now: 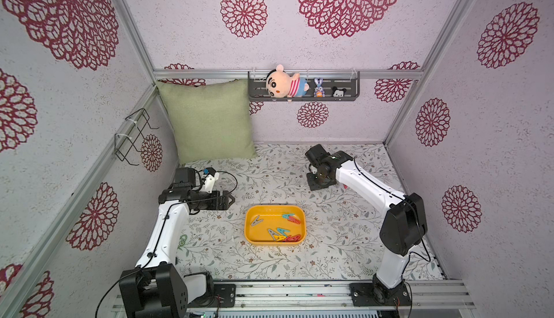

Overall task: Take the clothespins out of the storage box
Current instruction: Place the clothespin at the center of the board.

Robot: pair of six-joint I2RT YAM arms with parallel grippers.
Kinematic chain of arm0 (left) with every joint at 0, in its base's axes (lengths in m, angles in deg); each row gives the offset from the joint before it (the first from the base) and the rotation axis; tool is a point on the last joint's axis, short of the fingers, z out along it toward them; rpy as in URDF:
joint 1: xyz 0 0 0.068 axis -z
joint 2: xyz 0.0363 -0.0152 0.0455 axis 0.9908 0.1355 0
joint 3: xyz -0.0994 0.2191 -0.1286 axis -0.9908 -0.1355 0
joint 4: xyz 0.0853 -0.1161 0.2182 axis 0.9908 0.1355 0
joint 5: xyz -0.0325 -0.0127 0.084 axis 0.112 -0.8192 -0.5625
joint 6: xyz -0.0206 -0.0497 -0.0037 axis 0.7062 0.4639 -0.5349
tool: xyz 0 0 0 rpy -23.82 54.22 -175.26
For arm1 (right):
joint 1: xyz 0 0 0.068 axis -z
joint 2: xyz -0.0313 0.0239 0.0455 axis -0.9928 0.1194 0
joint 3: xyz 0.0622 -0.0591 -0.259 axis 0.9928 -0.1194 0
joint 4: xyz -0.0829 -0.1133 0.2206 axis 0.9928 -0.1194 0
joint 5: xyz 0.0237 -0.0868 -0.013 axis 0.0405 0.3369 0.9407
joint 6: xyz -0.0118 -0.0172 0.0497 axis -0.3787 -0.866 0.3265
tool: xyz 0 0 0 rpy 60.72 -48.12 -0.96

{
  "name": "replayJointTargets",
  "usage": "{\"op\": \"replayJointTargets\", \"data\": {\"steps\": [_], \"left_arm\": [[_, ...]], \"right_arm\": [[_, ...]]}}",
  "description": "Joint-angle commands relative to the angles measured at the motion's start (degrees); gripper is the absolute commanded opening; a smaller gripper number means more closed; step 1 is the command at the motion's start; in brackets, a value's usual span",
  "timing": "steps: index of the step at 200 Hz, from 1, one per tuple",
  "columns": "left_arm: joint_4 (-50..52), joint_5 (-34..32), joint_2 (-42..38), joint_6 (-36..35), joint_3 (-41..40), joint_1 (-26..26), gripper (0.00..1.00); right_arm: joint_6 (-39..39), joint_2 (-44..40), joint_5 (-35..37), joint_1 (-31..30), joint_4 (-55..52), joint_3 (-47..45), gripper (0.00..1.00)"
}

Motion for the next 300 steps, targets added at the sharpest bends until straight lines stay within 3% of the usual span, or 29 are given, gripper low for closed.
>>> {"op": "replayJointTargets", "data": {"steps": [1, 49, 155, 300], "left_arm": [[-0.8, 1.0, -0.6, -0.5, 0.8, -0.7, 0.97], [-0.8, 1.1, -0.7, -0.4, 0.8, -0.6, 0.97], [-0.9, 1.0, -0.5, -0.5, 0.6, -0.8, 0.97], [-0.8, 1.1, -0.6, -0.5, 0.6, -1.0, 0.97]], "right_arm": [[0.5, -2.2, 1.6, 2.2, 0.3, -2.4, 0.00], [0.4, 1.5, 0.8, 4.8, 4.9, -6.0, 0.00], [0.0, 15.8, -0.6, 5.1, 7.1, 1.6, 0.00], [-0.9, 22.2, -1.8, 6.3, 6.6, 8.5, 0.00]]}}
